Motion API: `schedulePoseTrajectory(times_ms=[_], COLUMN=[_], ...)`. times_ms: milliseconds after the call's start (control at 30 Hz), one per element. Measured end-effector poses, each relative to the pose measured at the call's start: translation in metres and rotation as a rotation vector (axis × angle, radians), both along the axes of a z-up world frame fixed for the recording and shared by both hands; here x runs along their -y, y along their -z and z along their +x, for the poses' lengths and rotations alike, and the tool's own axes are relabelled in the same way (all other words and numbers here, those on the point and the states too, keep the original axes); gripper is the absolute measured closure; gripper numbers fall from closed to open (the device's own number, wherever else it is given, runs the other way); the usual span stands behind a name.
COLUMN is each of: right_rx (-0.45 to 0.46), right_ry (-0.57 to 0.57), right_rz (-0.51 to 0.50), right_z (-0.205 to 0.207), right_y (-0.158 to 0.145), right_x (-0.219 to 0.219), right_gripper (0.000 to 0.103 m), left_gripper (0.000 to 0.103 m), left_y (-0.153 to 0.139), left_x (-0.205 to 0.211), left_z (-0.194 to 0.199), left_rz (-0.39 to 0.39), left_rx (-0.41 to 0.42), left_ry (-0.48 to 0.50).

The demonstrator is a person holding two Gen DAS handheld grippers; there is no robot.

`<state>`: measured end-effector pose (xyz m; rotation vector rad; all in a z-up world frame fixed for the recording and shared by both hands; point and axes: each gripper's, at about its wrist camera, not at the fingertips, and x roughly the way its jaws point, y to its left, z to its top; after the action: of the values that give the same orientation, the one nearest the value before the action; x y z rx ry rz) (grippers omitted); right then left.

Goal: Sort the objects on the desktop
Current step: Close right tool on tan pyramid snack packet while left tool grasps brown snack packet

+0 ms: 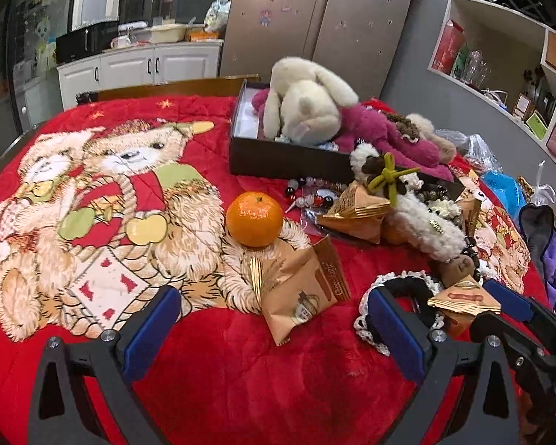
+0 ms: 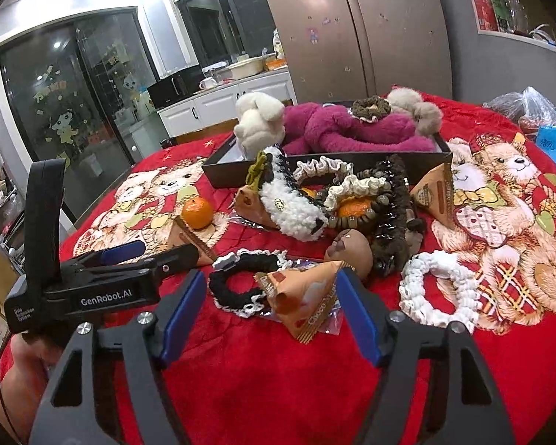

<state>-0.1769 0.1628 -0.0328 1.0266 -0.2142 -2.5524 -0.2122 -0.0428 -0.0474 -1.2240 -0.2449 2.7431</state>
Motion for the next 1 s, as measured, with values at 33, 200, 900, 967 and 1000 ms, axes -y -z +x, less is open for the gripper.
schedulePoseTrajectory(times_ms=[33,200,900,967,1000], right_rx=[0.014,0.052,0.134,0.127,0.125], right_ry=[0.0,0.01,0.072,0.06,0.055], right_rz=[-0.018,-0.048,-0.093,-0.093,-0.092], right_z=[-0.002,-0.007,-0.018,-0.016,-0.016], right_y=[0.002,0.011,0.026,0.024,0.024], right_x=[-0.001,0.0,-0.011,-0.01,-0.009], right_gripper=[0.03,0.03,0.052,0.055,0.055], left_gripper=[0.0,0.0,0.0,0.0,0.0], left_y=[0.004,0.008,0.013,0.012,0.012], left_x=[0.0,0.007,-0.012,-0.01,-0.009], left_z=[-0.004,-0.005,-0.012,-0.012,-0.011], left_rz=[0.001,0.031,-0.157,-0.138,-0.127], left_rx=[0.025,0.044,0.095,0.09,0.087], left_ry=[-0.001,-0.013,-0.009,-0.008,-0.008])
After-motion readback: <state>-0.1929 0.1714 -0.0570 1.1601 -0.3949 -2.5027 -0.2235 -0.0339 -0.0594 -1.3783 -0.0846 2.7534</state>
